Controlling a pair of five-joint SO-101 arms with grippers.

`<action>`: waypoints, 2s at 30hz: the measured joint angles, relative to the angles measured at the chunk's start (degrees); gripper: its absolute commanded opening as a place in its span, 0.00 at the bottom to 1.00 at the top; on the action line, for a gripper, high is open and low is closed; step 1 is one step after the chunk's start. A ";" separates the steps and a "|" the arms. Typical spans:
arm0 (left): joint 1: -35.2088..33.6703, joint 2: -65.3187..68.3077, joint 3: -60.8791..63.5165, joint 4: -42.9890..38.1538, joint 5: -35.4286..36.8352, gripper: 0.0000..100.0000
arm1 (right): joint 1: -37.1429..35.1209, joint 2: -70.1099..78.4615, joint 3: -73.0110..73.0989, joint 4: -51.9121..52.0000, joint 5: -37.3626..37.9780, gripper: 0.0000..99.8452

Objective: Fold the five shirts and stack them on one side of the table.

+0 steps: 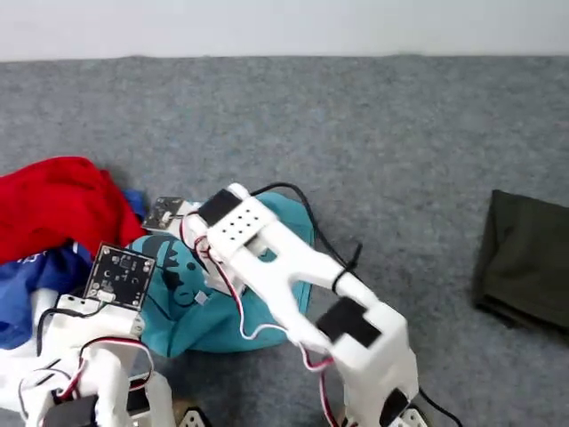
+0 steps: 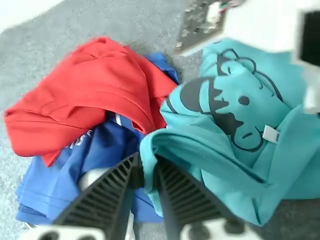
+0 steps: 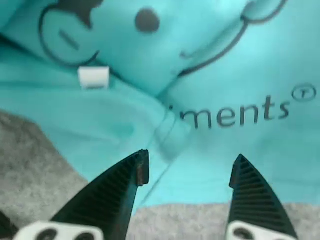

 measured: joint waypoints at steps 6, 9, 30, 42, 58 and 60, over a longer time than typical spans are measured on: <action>0.00 0.00 0.00 0.00 0.00 0.01 | 0.00 7.38 -3.60 -0.18 0.00 0.27; 0.00 0.00 0.09 0.00 0.00 0.01 | 0.00 8.62 -3.60 -0.18 0.00 0.26; 0.00 0.00 0.26 0.00 0.00 0.01 | -3.69 8.79 -6.07 0.00 4.48 0.03; 0.00 0.00 0.79 0.00 0.00 0.01 | -3.69 8.79 -7.03 3.52 4.57 0.16; 0.00 0.00 0.97 0.00 0.00 0.01 | -3.69 8.79 -12.31 4.92 4.57 0.15; 0.09 0.00 0.97 0.00 0.00 0.01 | -3.69 9.23 -12.31 5.45 4.57 0.15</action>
